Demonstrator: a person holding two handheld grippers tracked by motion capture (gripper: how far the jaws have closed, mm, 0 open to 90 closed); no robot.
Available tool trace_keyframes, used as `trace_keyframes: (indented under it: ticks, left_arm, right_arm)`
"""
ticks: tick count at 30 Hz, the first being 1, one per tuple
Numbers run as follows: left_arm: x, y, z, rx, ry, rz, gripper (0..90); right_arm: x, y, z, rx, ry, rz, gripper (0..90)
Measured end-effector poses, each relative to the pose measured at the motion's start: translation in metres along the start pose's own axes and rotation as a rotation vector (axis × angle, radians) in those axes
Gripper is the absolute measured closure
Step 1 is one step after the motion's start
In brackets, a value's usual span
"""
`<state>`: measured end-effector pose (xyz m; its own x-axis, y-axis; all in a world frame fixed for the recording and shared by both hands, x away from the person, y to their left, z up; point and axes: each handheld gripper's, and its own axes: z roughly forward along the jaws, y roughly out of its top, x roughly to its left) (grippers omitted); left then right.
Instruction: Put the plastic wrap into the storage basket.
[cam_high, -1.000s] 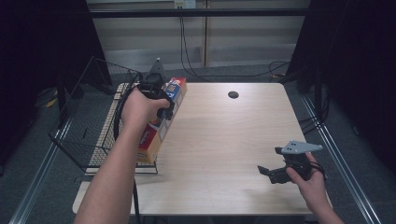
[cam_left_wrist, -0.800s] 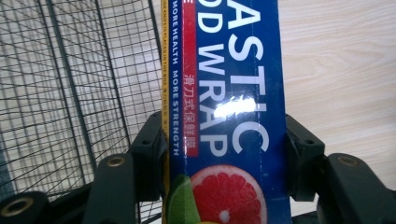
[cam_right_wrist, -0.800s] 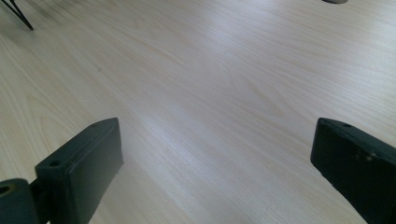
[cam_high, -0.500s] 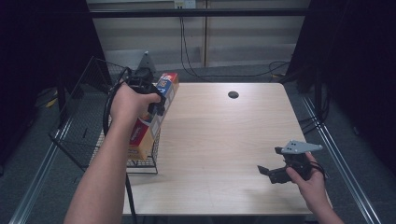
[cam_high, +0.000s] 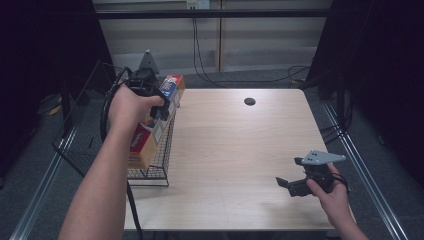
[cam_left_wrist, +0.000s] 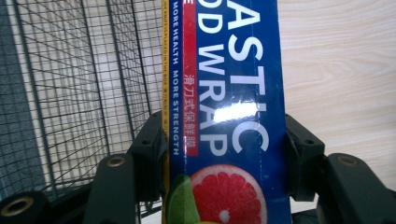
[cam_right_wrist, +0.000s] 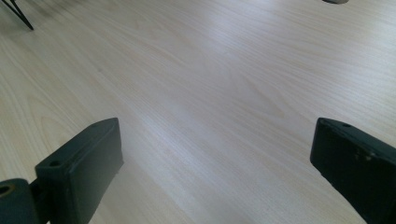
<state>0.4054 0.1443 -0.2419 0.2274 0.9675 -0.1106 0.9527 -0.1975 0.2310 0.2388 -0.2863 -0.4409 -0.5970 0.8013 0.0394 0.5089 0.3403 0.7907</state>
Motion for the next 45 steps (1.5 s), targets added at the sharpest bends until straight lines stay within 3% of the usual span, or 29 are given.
trace_keyframes:
  ticks: [16, 31, 37, 45]
  left_arm:
    - [0.020, -0.004, -0.009, -0.011, 0.020, -0.027, 44.3]
    - [0.041, -0.010, -0.018, -0.022, 0.027, -0.084, 44.3]
    - [0.050, -0.012, -0.021, -0.023, 0.044, -0.080, 44.3]
    - [0.057, -0.014, -0.022, -0.035, 0.045, -0.113, 44.3]
  right_arm:
    - [0.001, 0.000, 0.000, -0.002, -0.002, -0.004, 2.1]
    - [0.001, 0.000, 0.002, 0.007, 0.003, -0.008, 2.2]
    - [0.001, 0.000, 0.001, 0.004, -0.004, -0.007, 2.2]
    - [0.001, 0.000, 0.001, 0.001, 0.002, -0.006, 2.2]
